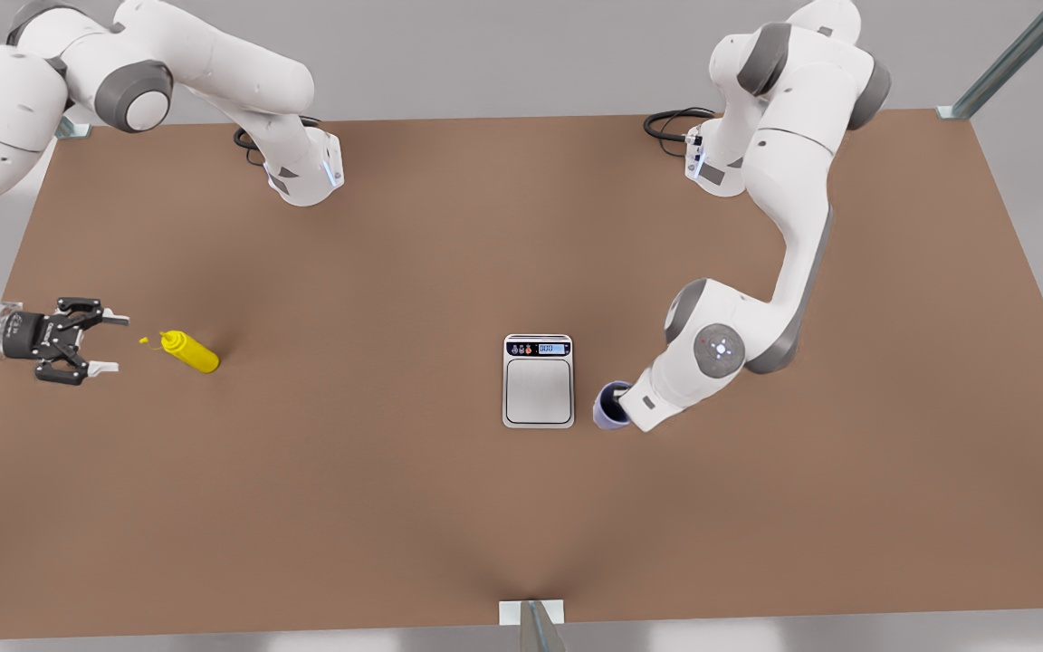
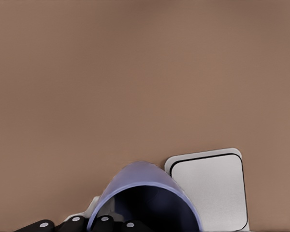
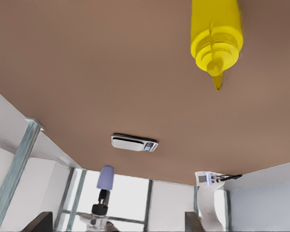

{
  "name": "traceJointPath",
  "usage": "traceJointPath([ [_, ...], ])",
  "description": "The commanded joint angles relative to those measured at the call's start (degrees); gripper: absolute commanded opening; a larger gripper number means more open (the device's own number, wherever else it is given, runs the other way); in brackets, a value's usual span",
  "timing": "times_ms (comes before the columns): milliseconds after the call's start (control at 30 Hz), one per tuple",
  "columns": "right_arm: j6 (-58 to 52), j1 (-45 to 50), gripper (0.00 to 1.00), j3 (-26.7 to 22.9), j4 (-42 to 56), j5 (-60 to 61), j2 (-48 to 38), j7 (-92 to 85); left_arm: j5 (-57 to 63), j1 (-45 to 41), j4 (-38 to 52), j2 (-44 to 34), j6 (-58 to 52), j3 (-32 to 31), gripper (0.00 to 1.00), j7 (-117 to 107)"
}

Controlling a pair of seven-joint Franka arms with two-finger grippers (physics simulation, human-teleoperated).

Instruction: Move cup to the weight, pick up sauce bottle, pour sauce

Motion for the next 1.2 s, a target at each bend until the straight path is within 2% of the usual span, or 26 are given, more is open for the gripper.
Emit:
traceJointPath([
  [0, -0.37, -0.31, 1.0, 0.0, -0.19, 0.01, 0.39, -0.07, -3.35, -0.49, 0.48, 0.5, 0.22, 0.0, 0.21, 0.11],
  [167, -0.28, -2.42, 1.0, 0.0, -2.39, 2.38, 2.5, -2.36, -3.35, -6.64, 2.77, 3.4, 0.4, 0.18, 0.21, -5.16],
  [433, -1.78, -7.34, 1.0, -0.01, -1.69, 1.85, 9.44, -8.6, -3.0, -9.46, 2.68, 5.68, 0.49, 0.27, 0.22, -6.39],
  [500, -1.86, -9.1, 1.0, 0.35, -0.81, 1.67, 11.37, -9.04, -3.0, -9.46, 2.68, 6.21, 2.24, 0.18, 0.45, -6.31],
  [600, -5.64, -10.5, 1.0, 0.61, 4.29, 2.38, 17.79, -9.04, -3.09, -9.55, 2.68, 6.13, 2.33, 0.18, 0.54, -6.31],
  [667, -5.82, -10.33, 1.0, 0.7, 4.99, 2.38, 19.64, -9.04, -3.09, -9.55, 2.68, 6.13, 2.33, 0.18, 0.57, -6.31],
  [700, -5.82, -9.8, 1.0, 0.79, 5.08, 2.55, 20.87, -9.13, -3.17, -9.55, 2.68, 6.13, 2.33, 0.18, 0.62, -6.31],
  [733, -5.82, -9.8, 1.0, 1.58, 5.08, 2.99, 21.75, -9.13, -3.18, -9.55, 2.68, 6.13, 2.33, 0.18, 0.72, -6.31],
  [767, -5.91, -9.8, 1.0, 1.49, 5.08, 3.61, 23.06, -11.23, -3.26, -9.55, 2.77, 6.04, 2.25, 0.09, 0.93, -6.39],
  [800, -5.82, -9.71, 1.0, 1.58, 4.99, 3.61, 23.68, -13.08, -3.44, -9.55, 2.77, 5.86, 2.25, 0.09, 1.0, -6.48],
  [967, -6.87, -9.71, 1.0, 1.67, 4.82, 3.52, 25.26, -14.75, -3.88, -8.49, 4.35, 4.63, 0.31, 0.18, 1.0, -6.57],
  [1033, -6.87, -9.71, 1.0, 1.75, 4.73, 3.52, 25.44, -14.84, -4.58, -8.49, 4.44, 2.52, -3.37, 0.27, 1.0, -7.36],
  [1067, -6.96, -9.8, 1.0, 2.63, 4.46, 3.43, 25.7, -14.84, -4.32, -8.49, 7.16, 1.47, -9.6, 0.62, 1.0, -7.36],
  [1100, -7.14, -9.8, 1.0, 2.72, 4.55, 3.52, 25.79, -14.84, -3.7, -8.49, 10.94, -1.34, -19.8, 3.86, 1.0, -6.39],
  [1167, -7.14, -9.71, 1.0, 2.81, 4.82, 3.52, 25.79, -14.84, -4.31, -8.23, 10.94, -8.29, -30.79, 13.18, 1.0, 3.96],
])
